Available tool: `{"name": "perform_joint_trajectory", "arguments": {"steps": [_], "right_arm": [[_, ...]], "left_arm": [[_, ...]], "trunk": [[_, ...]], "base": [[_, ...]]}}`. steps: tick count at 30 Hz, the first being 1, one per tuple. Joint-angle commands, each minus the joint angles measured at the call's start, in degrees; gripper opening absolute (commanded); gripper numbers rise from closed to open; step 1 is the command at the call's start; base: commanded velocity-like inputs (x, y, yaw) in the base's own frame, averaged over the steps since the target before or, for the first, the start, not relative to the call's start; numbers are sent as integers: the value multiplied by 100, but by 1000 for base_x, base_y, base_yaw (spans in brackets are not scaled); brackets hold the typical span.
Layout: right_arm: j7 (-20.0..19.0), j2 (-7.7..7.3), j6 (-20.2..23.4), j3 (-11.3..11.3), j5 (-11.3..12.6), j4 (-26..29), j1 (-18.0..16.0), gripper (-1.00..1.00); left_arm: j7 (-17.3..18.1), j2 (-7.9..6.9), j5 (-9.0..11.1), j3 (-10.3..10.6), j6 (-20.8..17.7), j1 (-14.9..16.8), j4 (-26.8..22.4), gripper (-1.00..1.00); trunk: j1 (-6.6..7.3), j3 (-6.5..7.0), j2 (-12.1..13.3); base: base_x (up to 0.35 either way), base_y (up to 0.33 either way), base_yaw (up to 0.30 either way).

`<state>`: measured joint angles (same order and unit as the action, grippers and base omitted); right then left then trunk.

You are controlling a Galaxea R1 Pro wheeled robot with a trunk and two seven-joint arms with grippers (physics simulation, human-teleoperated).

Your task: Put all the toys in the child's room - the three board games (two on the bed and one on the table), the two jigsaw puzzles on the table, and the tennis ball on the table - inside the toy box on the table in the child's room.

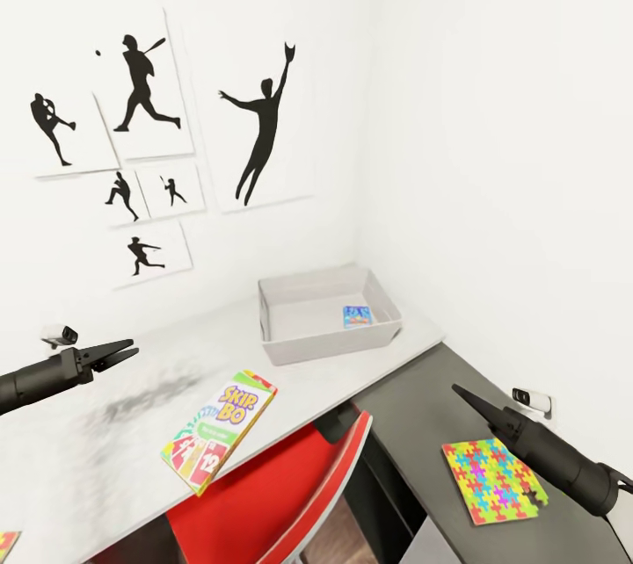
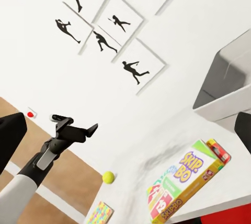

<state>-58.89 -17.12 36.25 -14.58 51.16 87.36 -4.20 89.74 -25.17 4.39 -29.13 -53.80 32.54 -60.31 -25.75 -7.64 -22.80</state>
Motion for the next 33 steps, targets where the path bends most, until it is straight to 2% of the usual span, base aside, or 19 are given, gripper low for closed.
{"name": "perform_joint_trajectory", "arguments": {"steps": [1, 21, 33], "right_arm": [[1, -2, 40, -1, 31, 0, -4, 100], [7, 1, 37, -1, 25, -47, -4, 100], [16, -1, 40, -1, 48, -45, -6, 100]], "left_arm": [[26, -3, -8, -2, -61, 5, 0, 100], [26, -3, -8, -10, -61, 3, 19, 100], [26, -4, -8, -4, -61, 3, 19, 100]], "trunk": [[-4, -2, -12], [-4, 188, -12], [-4, 282, -12]], "base": [[-1, 1, 0], [0, 0, 0], [-37, 18, 54]]}}
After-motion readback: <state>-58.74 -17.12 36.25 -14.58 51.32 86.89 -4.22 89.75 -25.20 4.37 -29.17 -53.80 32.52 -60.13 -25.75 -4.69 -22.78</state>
